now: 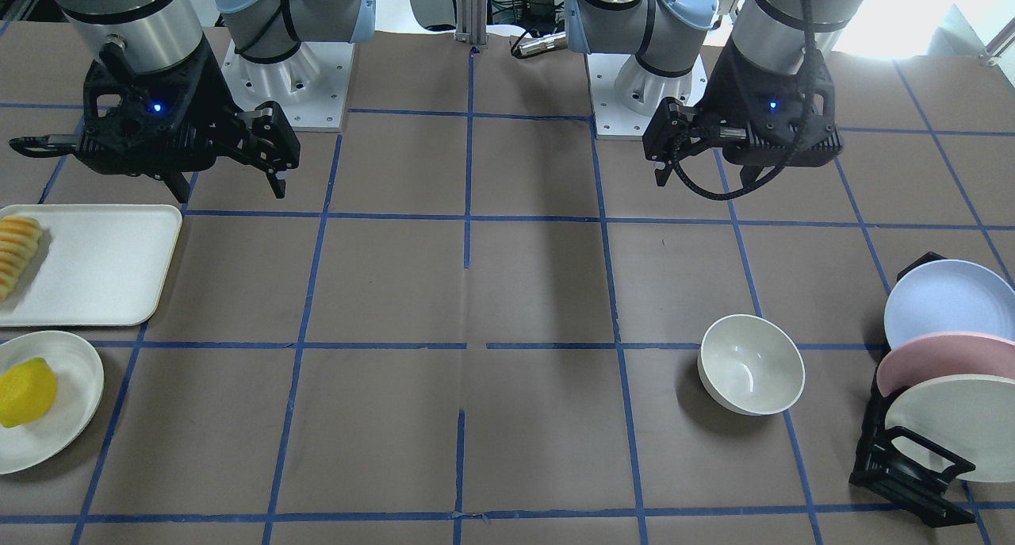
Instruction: Place bowl and put lemon in it
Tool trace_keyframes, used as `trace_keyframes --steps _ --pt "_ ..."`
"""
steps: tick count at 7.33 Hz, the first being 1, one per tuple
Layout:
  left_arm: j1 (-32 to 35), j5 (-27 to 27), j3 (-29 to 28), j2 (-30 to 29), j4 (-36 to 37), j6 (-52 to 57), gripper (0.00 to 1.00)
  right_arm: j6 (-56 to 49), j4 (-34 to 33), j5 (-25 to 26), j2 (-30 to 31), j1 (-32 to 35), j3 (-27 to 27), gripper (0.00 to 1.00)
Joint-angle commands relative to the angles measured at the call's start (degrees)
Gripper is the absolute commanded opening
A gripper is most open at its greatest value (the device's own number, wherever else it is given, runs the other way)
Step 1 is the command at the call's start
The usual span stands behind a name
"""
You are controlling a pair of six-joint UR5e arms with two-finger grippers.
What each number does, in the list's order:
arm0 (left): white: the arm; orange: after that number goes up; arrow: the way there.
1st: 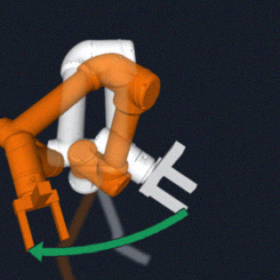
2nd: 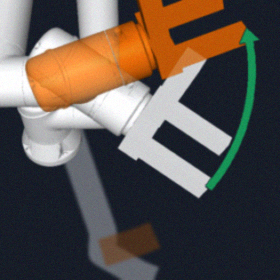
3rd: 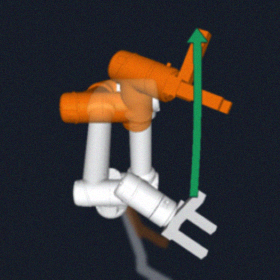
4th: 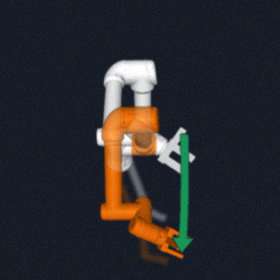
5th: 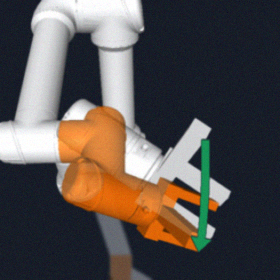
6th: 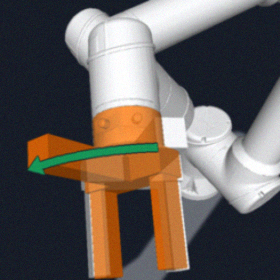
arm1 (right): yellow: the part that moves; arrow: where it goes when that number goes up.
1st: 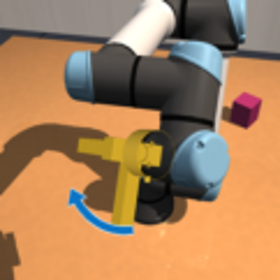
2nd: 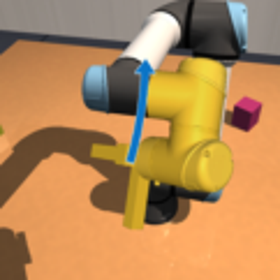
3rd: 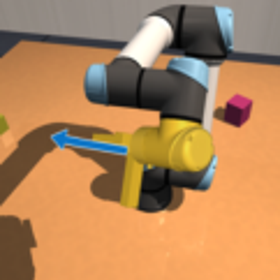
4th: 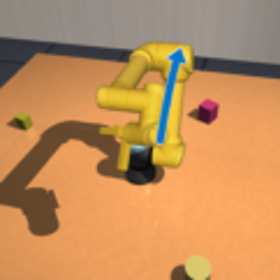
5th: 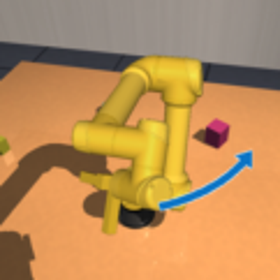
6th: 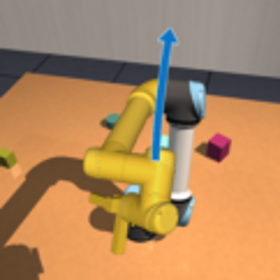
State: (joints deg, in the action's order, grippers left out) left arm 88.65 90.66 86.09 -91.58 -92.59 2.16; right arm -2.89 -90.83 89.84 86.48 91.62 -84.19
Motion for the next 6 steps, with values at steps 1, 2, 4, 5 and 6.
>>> trace_keyframes --steps 1,2,4,5,6 --pt "-6.5 -2.3 0.8 -3.3 1.4 6.7 1.0 1.5 0.0 -0.6 -0.1 0.0 0.1 1.0" --pt "-10.7 -2.5 1.1 -5.2 2.5 12.1 1.0 0.5 -0.4 0.5 -0.2 -0.1 0.2 1.0" --pt "-14.1 -2.2 4.2 -10.0 9.6 18.8 1.0 -1.0 -0.3 0.3 -1.0 -6.1 0.5 1.0" --pt "-16.6 -2.4 7.0 -11.9 15.6 21.5 1.0 -7.3 -0.3 -0.5 -1.2 -12.5 0.3 1.0" --pt "-19.7 -2.4 8.8 -14.0 19.0 26.1 1.0 -13.6 -0.3 -0.4 -2.3 -17.6 -0.3 1.0"
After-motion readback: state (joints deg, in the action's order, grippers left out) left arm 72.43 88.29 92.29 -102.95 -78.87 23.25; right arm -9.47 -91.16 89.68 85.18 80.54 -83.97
